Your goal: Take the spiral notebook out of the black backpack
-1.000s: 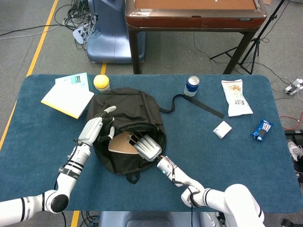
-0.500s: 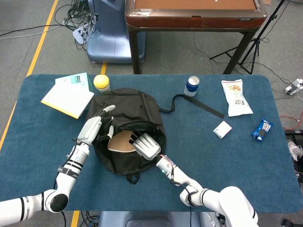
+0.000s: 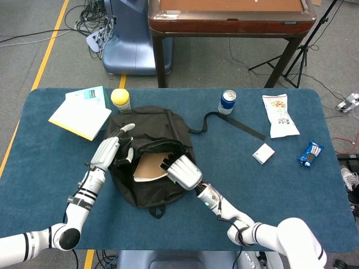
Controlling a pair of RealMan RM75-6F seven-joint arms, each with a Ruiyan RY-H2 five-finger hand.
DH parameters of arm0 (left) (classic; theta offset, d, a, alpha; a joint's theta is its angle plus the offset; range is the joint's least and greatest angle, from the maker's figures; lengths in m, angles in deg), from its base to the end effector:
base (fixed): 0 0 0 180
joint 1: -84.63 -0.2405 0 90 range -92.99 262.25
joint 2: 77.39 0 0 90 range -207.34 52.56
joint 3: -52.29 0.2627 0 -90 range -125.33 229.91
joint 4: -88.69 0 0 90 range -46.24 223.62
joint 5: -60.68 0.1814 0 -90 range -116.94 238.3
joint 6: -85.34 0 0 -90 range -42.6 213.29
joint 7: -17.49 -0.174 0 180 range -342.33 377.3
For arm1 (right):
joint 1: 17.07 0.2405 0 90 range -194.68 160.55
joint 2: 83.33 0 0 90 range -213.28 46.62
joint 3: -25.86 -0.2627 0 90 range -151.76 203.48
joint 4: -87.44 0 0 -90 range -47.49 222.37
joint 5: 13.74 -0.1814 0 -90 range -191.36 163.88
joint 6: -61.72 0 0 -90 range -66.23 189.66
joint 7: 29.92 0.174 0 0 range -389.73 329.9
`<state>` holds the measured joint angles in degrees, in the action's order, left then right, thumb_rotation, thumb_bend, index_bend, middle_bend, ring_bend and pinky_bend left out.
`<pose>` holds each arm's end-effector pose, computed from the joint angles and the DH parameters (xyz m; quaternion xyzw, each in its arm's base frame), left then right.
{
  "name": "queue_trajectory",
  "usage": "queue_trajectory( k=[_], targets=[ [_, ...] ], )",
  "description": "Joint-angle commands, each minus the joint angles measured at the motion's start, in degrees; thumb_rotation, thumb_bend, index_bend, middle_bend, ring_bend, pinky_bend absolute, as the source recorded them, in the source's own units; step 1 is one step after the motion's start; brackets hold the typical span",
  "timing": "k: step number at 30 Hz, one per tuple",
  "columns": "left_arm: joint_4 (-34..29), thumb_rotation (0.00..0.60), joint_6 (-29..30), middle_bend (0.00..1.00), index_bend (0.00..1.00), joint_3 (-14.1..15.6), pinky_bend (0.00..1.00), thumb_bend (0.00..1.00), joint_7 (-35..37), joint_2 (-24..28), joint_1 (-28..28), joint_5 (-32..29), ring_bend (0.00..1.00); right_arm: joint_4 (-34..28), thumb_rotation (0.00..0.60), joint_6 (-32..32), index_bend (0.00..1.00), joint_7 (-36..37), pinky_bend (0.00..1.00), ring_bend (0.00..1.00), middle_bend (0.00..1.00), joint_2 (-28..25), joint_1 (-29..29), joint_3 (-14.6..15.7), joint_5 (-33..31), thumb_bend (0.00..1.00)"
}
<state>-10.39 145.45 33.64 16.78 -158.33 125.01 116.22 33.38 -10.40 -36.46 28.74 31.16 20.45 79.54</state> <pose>-0.1221 0.3753 0.0674 -0.5730 -0.5415 -0.5108 0.3427 -0.0611 -0.3432 -0.0732 0.7660 -0.1634 0.5216 0.3383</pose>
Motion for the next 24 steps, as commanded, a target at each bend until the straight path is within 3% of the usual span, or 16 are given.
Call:
queue_trajectory(
  k=[1,12,19,24],
  targets=[
    [-0.1,0.6,0.02,0.11,0.57,0.16,0.06,0.56,-0.12,-0.03,-0.03,0.01,0.1,-9.49,0.6,-4.8,0.9,-0.82,0.44,0.45,0.57,-7.54,-3.29,1.6,2.38,0.51],
    [-1.86,0.6,-0.55,0.11,0.53,1.41,0.06,0.55,-1.63,0.85,-0.19,-0.05,0.09,-31.82,0.6,-13.57,0.92,-1.12,0.48,0.49,0.59,-26.11,-10.16,3.82,6.95,0.51],
    [-4.07,0.6,-1.89,0.1,0.3,2.86,0.06,0.36,-3.11,2.43,-0.01,0.95,0.08,-41.97,0.6,-18.55,0.94,-0.41,0.49,0.51,0.6,-35.53,-14.4,4.43,9.65,0.51],
    [-6.23,0.6,-1.65,0.08,0.19,3.86,0.06,0.31,-3.92,3.81,-0.44,2.28,0.06,-46.95,0.6,-20.74,0.94,0.69,0.49,0.51,0.6,-41.24,-17.87,4.95,9.4,0.51]
  ],
)
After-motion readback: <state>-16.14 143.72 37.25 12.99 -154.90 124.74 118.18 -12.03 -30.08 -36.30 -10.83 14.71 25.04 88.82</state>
